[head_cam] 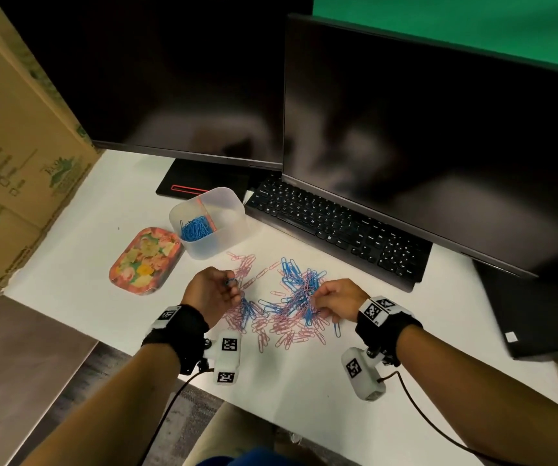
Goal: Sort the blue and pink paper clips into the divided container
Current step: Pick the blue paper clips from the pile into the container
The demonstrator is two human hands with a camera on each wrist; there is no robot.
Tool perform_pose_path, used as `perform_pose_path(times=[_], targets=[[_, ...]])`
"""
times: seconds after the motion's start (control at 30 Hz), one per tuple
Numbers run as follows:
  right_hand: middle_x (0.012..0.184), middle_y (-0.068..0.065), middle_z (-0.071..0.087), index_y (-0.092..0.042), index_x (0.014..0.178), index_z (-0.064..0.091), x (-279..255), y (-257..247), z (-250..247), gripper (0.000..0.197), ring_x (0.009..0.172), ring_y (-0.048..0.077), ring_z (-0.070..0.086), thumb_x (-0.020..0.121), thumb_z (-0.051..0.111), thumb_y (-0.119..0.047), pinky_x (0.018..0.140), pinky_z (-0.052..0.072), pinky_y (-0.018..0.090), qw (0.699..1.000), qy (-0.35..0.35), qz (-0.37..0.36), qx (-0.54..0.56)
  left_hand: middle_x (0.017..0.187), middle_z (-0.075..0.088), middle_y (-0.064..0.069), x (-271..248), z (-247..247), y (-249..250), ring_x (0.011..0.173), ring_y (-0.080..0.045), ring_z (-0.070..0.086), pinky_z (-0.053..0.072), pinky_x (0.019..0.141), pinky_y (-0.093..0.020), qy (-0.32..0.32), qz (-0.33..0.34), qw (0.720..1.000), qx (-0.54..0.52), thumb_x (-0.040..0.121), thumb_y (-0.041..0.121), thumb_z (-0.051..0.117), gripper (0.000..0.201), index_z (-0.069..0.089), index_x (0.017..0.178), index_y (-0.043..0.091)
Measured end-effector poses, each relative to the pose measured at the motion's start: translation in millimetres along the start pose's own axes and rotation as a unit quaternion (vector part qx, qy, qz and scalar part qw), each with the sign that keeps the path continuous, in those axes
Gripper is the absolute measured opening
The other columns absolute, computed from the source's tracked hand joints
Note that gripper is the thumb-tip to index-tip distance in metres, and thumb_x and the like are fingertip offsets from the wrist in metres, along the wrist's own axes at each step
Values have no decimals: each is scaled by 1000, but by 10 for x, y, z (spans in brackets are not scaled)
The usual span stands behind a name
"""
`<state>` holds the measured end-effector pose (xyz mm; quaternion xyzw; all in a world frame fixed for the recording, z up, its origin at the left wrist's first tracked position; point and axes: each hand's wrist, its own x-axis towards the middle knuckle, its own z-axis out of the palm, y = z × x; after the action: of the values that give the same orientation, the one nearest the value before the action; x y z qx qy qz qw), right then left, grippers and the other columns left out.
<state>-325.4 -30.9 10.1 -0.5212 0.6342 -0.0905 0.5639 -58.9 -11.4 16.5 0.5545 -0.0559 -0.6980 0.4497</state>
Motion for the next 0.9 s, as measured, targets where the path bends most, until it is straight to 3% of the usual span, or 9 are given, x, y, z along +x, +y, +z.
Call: perform_pose_path(times=[0.17, 0.33, 0.47, 0.57, 0.6, 0.63, 0.73, 0.83, 0.9], targets=[[66, 2, 67, -14, 83, 70, -4, 0, 5, 3, 51, 8, 61, 84, 70, -16, 45, 45, 21, 999, 26, 4, 34, 65, 44, -6, 82, 12, -32, 61, -22, 45, 43, 67, -32, 16, -5, 1000, -7, 81, 9, 38, 15, 49, 72, 9], [65, 3, 66, -14, 82, 69, 97, -38, 53, 3, 49, 8, 58, 85, 68, -15, 45, 44, 21, 998, 43, 27, 46, 66, 40, -8, 135, -2, -12, 58, -21, 41, 46, 54, -29, 17, 10, 1000, -1, 76, -6, 26, 24, 46, 71, 7], [76, 6, 69, -13, 86, 69, 129, -164, 138, 7, 59, 14, 60, 85, 64, -8, 48, 46, 23, 995, 47, 27, 82, 65, 35, -6, 138, -56, 61, 49, -16, 29, 29, 42, -22, 1, -3, 1000, 9, 68, -3, 28, 18, 42, 68, 9], [76, 0, 70, -17, 83, 68, 86, -226, 207, 6, 64, 14, 62, 84, 66, -22, 58, 48, 22, 992, 118, 31, -31, 62, 39, -3, 145, -130, 113, 42, -13, 25, 22, 41, -19, 28, 5, 984, 175, 79, 8, 44, 16, 50, 65, 12], [74, -1, 68, -17, 78, 67, 55, -206, 225, 12, 66, 14, 62, 84, 64, -27, 61, 48, 21, 984, 133, 35, -110, 60, 44, -2, 142, -154, 104, 41, -14, 31, 26, 43, -19, 37, 31, 956, 288, 82, 13, 51, 18, 55, 65, 12], [73, -1, 65, -16, 74, 63, 6, -190, 250, 17, 67, 16, 61, 84, 62, -30, 61, 47, 21, 973, 134, 47, -180, 61, 51, -1, 127, -167, 76, 46, -15, 41, 32, 47, -21, 42, 68, 905, 419, 83, 18, 58, 17, 61, 67, 14], [81, 4, 65, -17, 73, 59, -40, -110, 391, 24, 77, 23, 62, 81, 60, -39, 63, 46, 23, 944, 99, 87, -303, 79, 67, 5, 89, -214, -70, 75, -15, 61, 46, 67, -25, 20, 143, 709, 691, 77, 39, 64, 17, 67, 78, 22], [100, 5, 70, -17, 92, 66, -71, -22, 523, 27, 90, 24, 66, 82, 60, -40, 69, 50, 25, 933, 86, 98, -334, 88, 65, 5, 90, -224, -215, 83, -18, 60, 46, 69, -26, -2, 152, 633, 759, 78, 42, 60, 19, 62, 85, 24], [102, 7, 69, -14, 92, 64, -92, -9, 567, 21, 93, 26, 66, 85, 59, -32, 73, 51, 26, 941, 116, 90, -304, 94, 64, 5, 123, -228, -231, 90, -19, 60, 43, 71, -26, -12, 167, 619, 768, 83, 37, 55, 14, 61, 88, 25]])
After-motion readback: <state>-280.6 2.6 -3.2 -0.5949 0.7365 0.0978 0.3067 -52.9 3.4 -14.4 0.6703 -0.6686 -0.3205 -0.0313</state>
